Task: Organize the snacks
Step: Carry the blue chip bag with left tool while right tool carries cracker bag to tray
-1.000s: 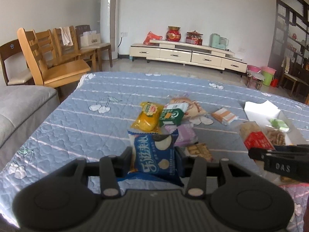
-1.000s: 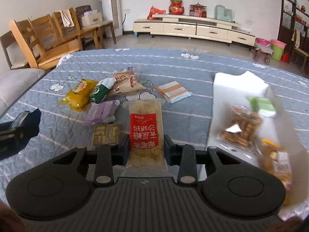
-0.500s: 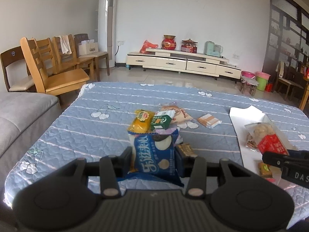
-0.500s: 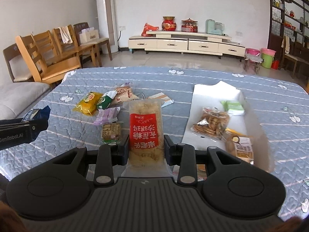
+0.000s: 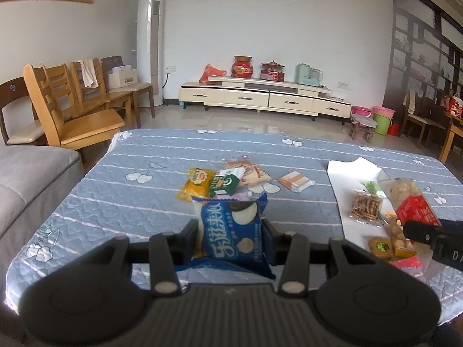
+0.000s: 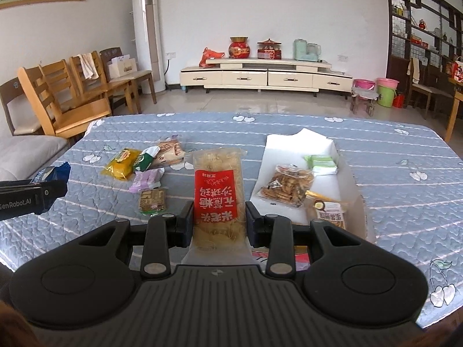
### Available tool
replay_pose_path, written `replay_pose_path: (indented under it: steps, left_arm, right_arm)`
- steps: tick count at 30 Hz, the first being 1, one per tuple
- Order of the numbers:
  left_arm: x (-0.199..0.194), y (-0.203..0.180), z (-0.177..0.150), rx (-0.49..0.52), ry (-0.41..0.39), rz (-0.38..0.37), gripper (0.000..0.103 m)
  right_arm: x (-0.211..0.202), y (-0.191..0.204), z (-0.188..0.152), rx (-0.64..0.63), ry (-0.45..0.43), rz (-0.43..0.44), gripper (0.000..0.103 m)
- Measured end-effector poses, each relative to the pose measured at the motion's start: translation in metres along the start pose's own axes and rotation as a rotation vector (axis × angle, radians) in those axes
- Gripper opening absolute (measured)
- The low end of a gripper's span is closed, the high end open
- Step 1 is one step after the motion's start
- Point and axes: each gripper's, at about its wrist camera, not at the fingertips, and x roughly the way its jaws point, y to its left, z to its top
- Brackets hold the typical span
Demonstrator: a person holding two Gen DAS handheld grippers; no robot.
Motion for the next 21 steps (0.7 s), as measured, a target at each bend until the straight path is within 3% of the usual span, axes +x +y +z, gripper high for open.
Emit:
replay_pose_path:
  steps: [21]
  left_arm:
    - [0.002,-0.025,-0.004,0.039,0.024,-0.049,0.044]
  right_arm:
    - [-0.013,-0.019,-0.004,0.054,-0.032,-0.062,0.043]
